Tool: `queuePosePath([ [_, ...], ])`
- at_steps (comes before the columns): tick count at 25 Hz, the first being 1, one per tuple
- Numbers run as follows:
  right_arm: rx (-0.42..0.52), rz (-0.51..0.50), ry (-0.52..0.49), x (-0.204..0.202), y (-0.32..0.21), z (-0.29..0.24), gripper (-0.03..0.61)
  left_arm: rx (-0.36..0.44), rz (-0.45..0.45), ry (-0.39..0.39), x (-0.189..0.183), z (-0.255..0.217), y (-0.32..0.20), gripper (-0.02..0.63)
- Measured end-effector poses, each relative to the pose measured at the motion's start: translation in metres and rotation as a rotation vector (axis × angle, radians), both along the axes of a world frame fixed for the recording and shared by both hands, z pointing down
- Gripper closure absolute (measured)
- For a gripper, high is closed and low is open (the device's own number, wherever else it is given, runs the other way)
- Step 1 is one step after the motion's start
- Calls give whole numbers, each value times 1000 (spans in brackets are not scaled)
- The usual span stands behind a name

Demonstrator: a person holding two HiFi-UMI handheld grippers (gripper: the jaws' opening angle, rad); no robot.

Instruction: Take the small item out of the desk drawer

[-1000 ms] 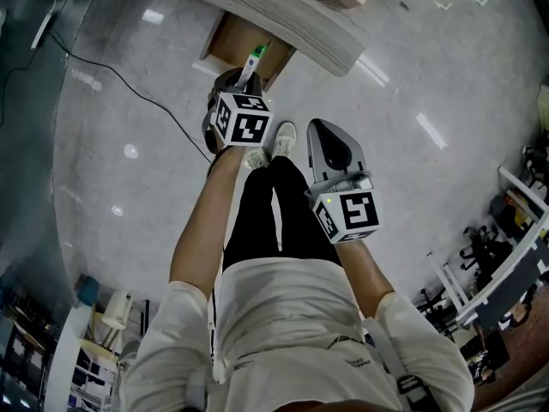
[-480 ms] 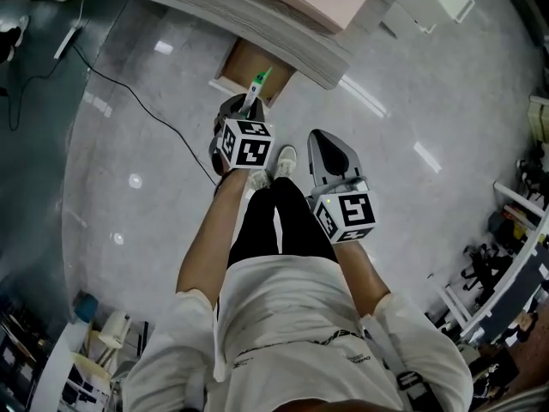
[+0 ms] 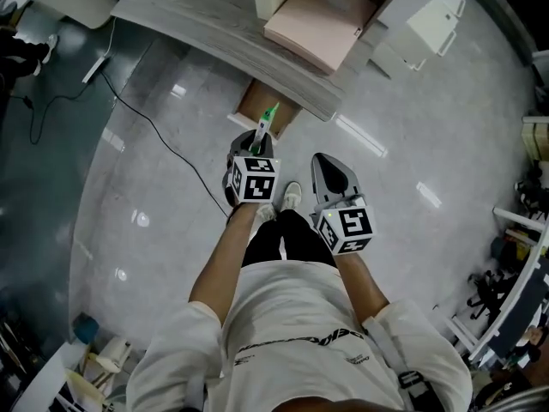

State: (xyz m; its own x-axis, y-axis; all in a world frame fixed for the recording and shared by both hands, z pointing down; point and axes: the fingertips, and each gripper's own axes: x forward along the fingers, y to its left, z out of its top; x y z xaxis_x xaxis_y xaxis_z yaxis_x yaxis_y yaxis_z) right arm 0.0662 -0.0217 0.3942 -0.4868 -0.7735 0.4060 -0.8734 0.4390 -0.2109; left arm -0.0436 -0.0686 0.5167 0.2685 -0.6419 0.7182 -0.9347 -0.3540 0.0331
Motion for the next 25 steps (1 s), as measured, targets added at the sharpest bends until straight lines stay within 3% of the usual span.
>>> queuePosePath([
  [25, 112, -26, -49, -18, 26, -120, 546, 233, -4, 91, -3, -175, 54, 514],
])
